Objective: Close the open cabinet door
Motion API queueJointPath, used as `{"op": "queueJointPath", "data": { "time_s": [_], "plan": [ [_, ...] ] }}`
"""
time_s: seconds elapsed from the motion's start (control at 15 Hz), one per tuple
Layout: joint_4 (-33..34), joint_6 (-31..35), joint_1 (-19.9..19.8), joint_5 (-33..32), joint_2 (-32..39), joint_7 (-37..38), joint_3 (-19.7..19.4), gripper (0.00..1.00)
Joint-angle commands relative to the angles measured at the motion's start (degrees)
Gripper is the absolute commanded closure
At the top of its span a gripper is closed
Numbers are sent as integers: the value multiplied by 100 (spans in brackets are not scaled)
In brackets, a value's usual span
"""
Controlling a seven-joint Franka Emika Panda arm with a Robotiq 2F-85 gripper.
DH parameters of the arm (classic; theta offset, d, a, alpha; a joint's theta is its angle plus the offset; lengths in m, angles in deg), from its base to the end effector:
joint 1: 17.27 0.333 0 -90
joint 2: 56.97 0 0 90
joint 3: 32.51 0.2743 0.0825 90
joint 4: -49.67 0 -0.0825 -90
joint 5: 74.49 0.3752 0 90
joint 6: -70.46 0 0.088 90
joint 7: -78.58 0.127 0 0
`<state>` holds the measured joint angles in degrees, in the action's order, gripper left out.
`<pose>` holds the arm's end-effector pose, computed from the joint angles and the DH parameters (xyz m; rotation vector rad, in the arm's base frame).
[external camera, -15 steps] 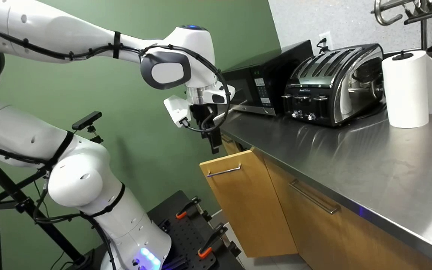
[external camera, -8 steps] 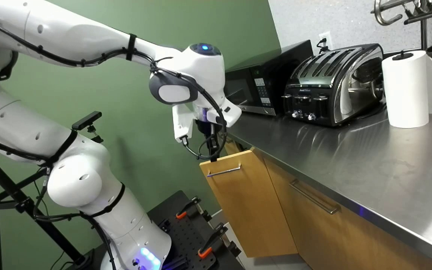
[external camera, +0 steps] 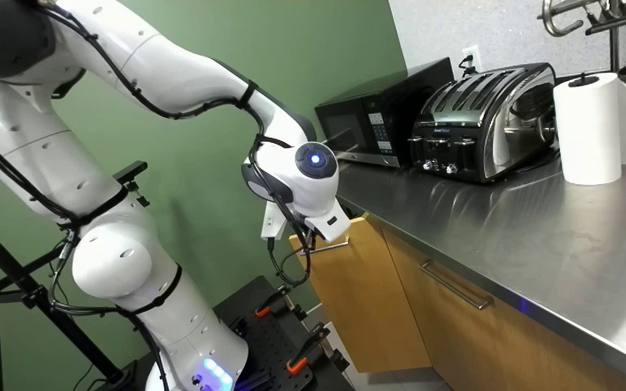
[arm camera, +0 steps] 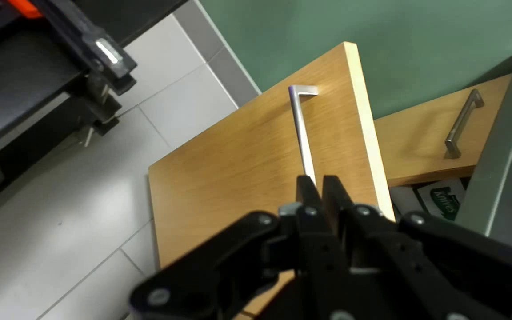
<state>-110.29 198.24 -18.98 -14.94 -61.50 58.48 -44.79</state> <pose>0.3317 -0.0382 0.1623 -2.2126 0.8806 0.2828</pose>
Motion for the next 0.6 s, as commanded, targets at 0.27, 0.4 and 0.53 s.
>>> {"op": "queueJointPath", "data": {
  "time_s": [0.27, 0.4, 0.53],
  "plan": [
    [50, -77, -70, 901, 753, -558, 576, 99],
    [64, -78, -74, 901, 767, -558, 574, 100],
    [156, -98, -81, 1320, 1036, -707, 611, 100]
  ]
}}
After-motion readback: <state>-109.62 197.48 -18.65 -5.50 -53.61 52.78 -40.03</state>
